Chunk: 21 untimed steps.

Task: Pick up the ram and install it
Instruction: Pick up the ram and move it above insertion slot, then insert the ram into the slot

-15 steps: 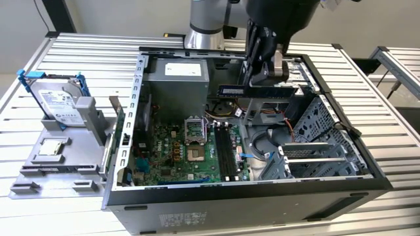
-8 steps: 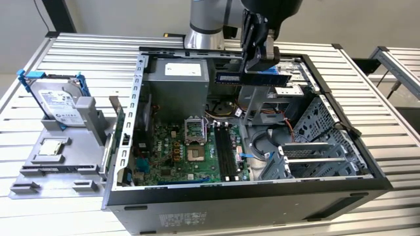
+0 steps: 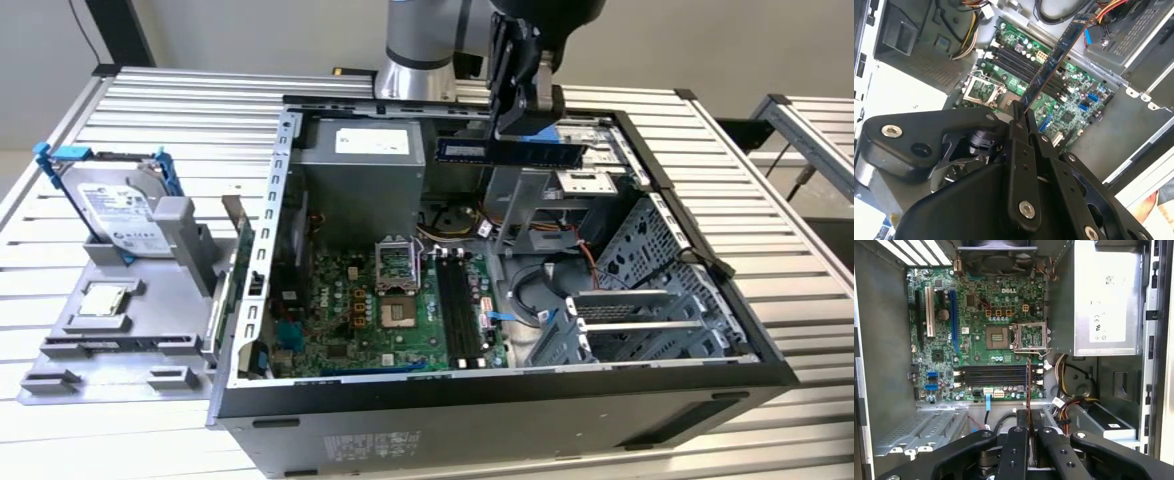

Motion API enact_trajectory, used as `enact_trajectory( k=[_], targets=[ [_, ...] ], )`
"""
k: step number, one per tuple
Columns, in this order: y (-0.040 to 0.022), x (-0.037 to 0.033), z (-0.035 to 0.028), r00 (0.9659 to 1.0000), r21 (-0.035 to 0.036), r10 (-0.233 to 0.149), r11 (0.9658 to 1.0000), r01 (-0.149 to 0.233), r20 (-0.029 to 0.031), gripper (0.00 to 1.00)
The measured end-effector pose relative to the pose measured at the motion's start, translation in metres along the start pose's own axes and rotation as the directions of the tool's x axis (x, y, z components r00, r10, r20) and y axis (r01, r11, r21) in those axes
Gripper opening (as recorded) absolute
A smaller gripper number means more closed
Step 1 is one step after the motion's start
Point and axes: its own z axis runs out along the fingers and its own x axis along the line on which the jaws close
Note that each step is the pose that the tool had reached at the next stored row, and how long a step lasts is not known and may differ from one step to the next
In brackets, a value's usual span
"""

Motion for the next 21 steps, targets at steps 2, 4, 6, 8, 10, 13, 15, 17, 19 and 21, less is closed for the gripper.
enact_trajectory(
  k=[2,4,6,8,10,13,15,17,19,21],
  targets=[
    [0.0,0.0,0.0,1.0,-0.0001,0.0,1.0,0.0,0.0,0.0],
    [0.0,0.0,0.0,1.0,0.0,0.0,1.0,0.0,0.0001,0.0],
    [0.0,0.0,0.0,1.0,0.0,0.0,1.0,0.0,0.0,0.0],
    [0.0,0.0,0.0,1.0,0.0,0.0,1.0,0.0,0.0,0.0],
    [0.0,0.0,0.0,1.0,0.0,0.0,1.0,0.0,0.0,0.0],
    [0.0,0.0,0.0,1.0,-0.0001,0.0,1.0,0.0,0.0,0.0],
    [0.0,0.0,0.0,1.0,-0.0001,-0.001,1.0,0.001,0.0,0.0],
    [0.0,0.0,0.0,1.0,-0.0001,-0.001,1.0,0.001,0.0,0.0],
    [0.0,0.0,0.0,1.0,0.0,-0.001,1.0,0.001,0.0,0.0],
    [0.0,0.0,0.0,1.0,0.0,-0.001,1.0,0.001,0.0,0.0]
  ],
)
